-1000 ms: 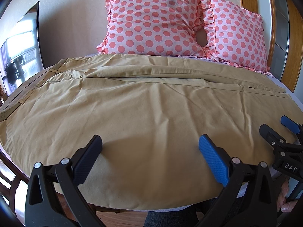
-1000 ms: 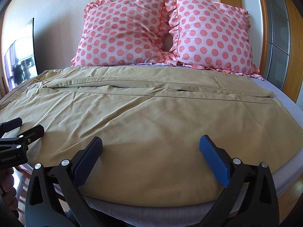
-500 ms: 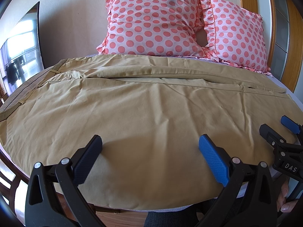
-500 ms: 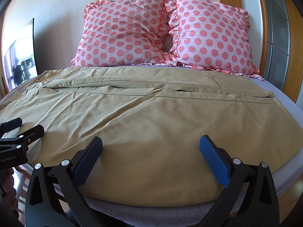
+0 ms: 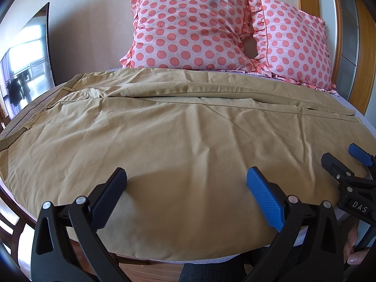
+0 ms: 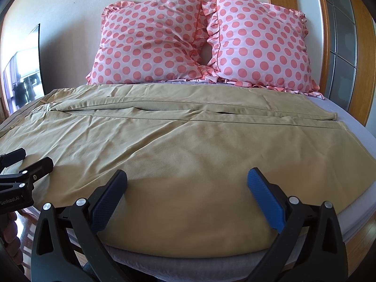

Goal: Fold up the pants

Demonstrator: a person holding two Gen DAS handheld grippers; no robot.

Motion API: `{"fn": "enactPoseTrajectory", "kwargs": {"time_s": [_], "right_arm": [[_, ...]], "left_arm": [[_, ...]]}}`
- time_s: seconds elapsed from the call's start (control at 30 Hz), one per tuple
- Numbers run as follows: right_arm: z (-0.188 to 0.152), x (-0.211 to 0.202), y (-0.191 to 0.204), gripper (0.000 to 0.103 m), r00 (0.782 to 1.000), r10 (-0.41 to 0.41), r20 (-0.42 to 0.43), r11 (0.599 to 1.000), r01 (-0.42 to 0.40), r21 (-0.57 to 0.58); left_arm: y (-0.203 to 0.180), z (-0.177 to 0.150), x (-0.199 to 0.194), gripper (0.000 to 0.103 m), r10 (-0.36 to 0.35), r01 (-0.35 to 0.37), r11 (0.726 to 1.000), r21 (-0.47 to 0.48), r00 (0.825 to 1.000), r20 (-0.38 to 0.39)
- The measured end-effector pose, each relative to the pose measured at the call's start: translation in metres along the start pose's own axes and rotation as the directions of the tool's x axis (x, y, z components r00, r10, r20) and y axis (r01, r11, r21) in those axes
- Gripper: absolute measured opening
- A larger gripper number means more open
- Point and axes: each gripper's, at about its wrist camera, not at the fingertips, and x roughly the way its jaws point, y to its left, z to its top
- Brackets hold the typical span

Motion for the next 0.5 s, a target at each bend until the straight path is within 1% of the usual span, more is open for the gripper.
{"fn": "enactPoseTrajectory", "kwargs": {"time_s": [0.5], "right_arm": [[-0.0012, 0.0001, 0.0002, 0.102, 1.0, 0.0, 0.003, 1.0, 0.0, -0.002]], "left_arm": [[0.0, 0.0, -0.0001, 0.101, 0.0, 0.0, 1.0, 0.0, 1.0, 0.001]]}}
